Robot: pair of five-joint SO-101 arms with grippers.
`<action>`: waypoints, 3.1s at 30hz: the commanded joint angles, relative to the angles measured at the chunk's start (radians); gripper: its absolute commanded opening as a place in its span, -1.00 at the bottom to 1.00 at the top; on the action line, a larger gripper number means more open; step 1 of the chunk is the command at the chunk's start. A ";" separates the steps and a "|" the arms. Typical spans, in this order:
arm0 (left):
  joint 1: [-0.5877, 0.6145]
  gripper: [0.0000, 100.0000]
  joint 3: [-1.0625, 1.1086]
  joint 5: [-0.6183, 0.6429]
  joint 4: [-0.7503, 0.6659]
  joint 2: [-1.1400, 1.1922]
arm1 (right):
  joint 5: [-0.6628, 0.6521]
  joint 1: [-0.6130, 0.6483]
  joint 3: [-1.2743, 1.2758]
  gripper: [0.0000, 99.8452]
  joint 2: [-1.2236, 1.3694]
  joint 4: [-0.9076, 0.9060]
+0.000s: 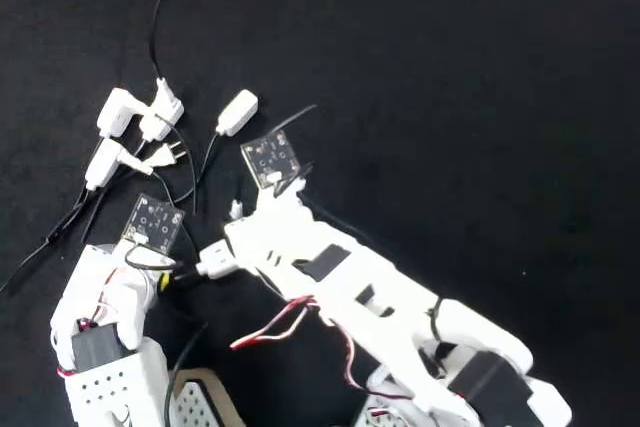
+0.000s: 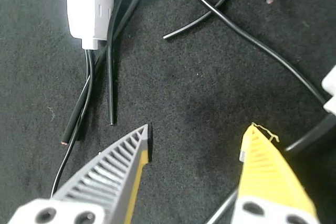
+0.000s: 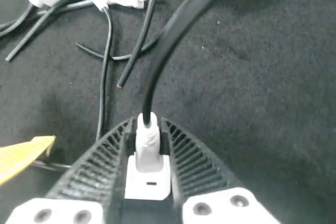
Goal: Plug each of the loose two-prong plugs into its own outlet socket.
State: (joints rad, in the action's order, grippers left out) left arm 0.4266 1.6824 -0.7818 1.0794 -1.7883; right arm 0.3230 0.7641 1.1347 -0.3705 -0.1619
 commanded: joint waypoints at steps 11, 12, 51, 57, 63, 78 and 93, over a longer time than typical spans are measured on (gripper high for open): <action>-0.012 -0.45 0.018 -0.006 0.006 0.005 | 0.058 0.014 0.183 -0.98 -0.193 0.032; -0.012 -0.45 0.018 -0.006 0.006 0.005 | 0.071 0.012 0.193 -0.98 -0.193 0.054; -0.012 -0.45 0.018 -0.009 0.005 0.005 | 0.078 -0.034 0.217 -0.98 -0.136 0.187; -0.013 -0.45 0.018 0.000 -0.002 -0.002 | 0.072 -0.017 0.226 -0.98 -0.351 0.183; -0.085 -0.45 -0.033 0.167 0.005 -0.018 | 0.080 -0.011 0.213 -0.98 -0.593 0.184; -0.470 -0.45 -0.262 0.512 -0.107 -0.038 | 0.216 -0.012 0.367 -0.98 -0.863 0.181; -0.481 -0.45 -0.331 0.568 -0.161 -0.037 | 0.210 0.032 0.297 -0.98 -0.883 -0.034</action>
State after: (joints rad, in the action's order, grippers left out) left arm -0.0721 1.3940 -0.2340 0.9720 -1.8159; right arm 0.5286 0.7687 1.5228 -1.2390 -0.0453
